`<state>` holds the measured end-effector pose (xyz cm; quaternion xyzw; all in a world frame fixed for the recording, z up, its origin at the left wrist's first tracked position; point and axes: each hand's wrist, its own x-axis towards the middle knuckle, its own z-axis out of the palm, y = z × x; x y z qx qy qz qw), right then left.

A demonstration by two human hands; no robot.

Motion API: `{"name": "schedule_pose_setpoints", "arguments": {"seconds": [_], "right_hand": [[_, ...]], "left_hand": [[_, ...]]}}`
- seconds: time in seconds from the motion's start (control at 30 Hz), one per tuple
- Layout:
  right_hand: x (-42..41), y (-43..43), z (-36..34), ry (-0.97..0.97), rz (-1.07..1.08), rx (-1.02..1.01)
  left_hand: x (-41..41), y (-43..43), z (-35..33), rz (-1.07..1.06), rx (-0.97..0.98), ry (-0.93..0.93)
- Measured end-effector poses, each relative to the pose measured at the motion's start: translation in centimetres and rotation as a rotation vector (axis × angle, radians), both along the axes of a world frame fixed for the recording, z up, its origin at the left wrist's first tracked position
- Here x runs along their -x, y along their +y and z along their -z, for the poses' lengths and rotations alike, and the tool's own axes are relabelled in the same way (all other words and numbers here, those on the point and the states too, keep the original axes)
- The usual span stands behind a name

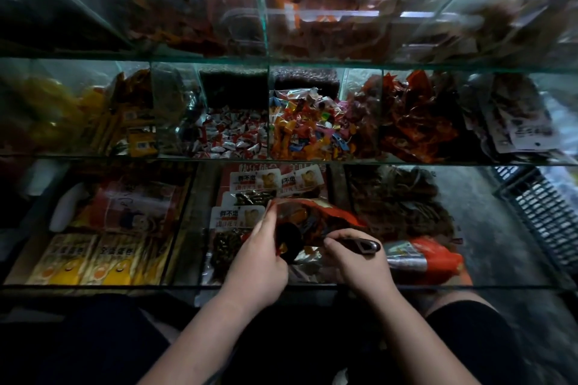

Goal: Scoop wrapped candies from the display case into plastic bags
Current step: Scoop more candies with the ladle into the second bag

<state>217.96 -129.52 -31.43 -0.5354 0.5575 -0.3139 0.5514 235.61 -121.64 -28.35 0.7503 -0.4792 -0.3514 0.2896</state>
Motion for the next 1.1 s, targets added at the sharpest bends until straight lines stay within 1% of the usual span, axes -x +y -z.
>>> {"name": "schedule_pose_setpoints", "arguments": {"seconds": [0.07, 0.17, 0.27, 0.3, 0.4, 0.5, 0.6, 0.7, 0.83, 0.97, 1.1], "right_hand": [[-0.4, 0.2, 0.4, -0.037, 0.046, -0.089], [-1.2, 0.7, 0.5, -0.042, 0.092, -0.102], [-1.9, 0.9, 0.4, -0.097, 0.138, -0.154], [-2.0, 0.9, 0.4, -0.139, 0.156, -0.181], [-1.8, 0.9, 0.4, -0.362, 0.253, -0.350], [-0.2, 1.0, -0.4, -0.498, 0.361, -0.423], [1.9, 1.5, -1.9, -0.585, 0.430, -0.399], [3.6, 2.2, -3.6, -0.609, 0.455, -0.368], [4.6, 3.2, -6.6, -0.591, 0.376, -0.260], [5.9, 4.3, -9.5, -0.574, 0.268, -0.150], [7.3, 5.3, -11.7, -0.569, 0.261, -0.073]], "left_hand": [[-0.4, 0.1, 0.0, -0.005, 0.004, -0.001], [-0.7, 0.5, -0.1, -0.003, -0.006, 0.006], [-0.8, 0.8, -0.2, -0.005, 0.008, 0.017], [-0.9, 0.8, -0.3, -0.008, 0.013, 0.012], [-1.2, 0.8, -0.5, -0.018, 0.027, 0.008], [-1.3, 0.7, -0.7, -0.014, 0.022, 0.024], [-1.6, 0.6, -1.0, -0.016, 0.030, -0.032], [-1.6, 0.4, -1.2, -0.014, 0.048, -0.155], [-0.5, -0.3, -1.9, -0.022, 0.101, -0.323], [0.7, -1.1, -2.0, 0.039, 0.112, -0.413], [1.3, -2.0, -1.8, 0.086, 0.097, -0.478]]}}
